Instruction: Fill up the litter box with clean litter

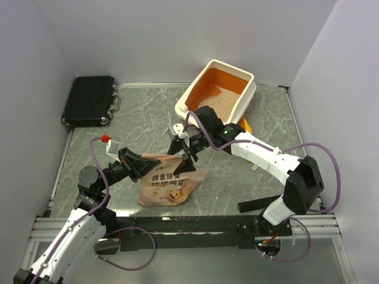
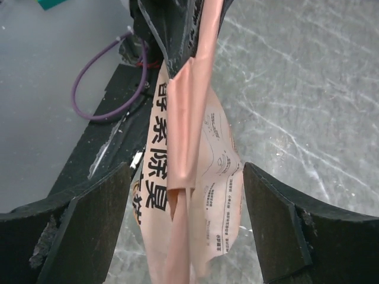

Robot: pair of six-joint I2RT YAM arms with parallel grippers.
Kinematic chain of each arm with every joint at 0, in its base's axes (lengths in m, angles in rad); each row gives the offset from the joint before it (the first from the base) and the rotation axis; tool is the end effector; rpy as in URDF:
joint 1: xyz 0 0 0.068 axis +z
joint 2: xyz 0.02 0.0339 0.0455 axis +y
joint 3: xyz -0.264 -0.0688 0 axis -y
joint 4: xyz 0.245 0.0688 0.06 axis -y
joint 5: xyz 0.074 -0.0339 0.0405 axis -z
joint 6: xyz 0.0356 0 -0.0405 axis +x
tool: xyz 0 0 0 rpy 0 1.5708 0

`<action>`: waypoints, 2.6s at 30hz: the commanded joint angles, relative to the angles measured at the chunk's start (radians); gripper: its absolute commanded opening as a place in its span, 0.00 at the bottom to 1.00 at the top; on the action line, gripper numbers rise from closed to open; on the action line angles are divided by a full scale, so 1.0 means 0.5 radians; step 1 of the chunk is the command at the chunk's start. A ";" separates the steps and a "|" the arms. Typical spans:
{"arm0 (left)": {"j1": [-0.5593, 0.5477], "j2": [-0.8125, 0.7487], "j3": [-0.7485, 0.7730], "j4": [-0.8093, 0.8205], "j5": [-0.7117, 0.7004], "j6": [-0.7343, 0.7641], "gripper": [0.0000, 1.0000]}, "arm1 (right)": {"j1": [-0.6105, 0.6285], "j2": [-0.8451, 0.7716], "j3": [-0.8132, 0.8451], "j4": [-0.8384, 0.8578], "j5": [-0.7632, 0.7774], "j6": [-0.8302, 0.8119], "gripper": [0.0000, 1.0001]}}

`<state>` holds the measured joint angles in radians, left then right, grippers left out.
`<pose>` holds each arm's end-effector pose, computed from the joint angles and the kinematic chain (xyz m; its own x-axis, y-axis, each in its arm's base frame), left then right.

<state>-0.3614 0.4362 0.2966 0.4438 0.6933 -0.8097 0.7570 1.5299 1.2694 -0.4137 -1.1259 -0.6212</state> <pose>0.1121 -0.0667 0.2807 -0.4167 -0.4379 -0.7967 0.7838 0.2708 -0.5588 0.2187 0.2508 0.3164 0.1013 -0.2489 -0.9632 -0.9213 -0.3889 0.0036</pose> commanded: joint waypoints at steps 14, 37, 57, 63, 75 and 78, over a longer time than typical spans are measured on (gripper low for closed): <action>-0.004 -0.164 0.698 -1.218 -1.217 0.272 0.93 | 0.176 -0.332 0.035 0.628 1.343 0.800 0.00; -0.007 -0.286 0.741 -1.431 -1.347 0.374 0.95 | 0.406 -0.127 0.716 0.287 1.767 0.865 0.00; -0.004 -0.268 0.723 -1.425 -1.227 0.358 0.95 | 0.526 -0.277 0.146 0.435 1.414 0.721 0.00; -0.004 -0.280 0.717 -1.428 -1.227 0.349 0.95 | 0.805 -0.308 -0.041 0.545 1.831 0.537 0.00; -0.004 -0.286 0.711 -1.449 -1.227 0.343 0.95 | 0.851 -0.559 -0.281 0.815 2.303 0.519 0.58; -0.004 -0.283 0.714 -1.446 -1.221 0.343 0.95 | 0.818 -0.645 -0.287 0.778 2.442 0.521 0.67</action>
<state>-0.3614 0.2928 0.6567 -0.2996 0.0635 -0.6395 1.1786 1.3079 1.1263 -0.0910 -0.0292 -0.3481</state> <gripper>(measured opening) 0.952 0.643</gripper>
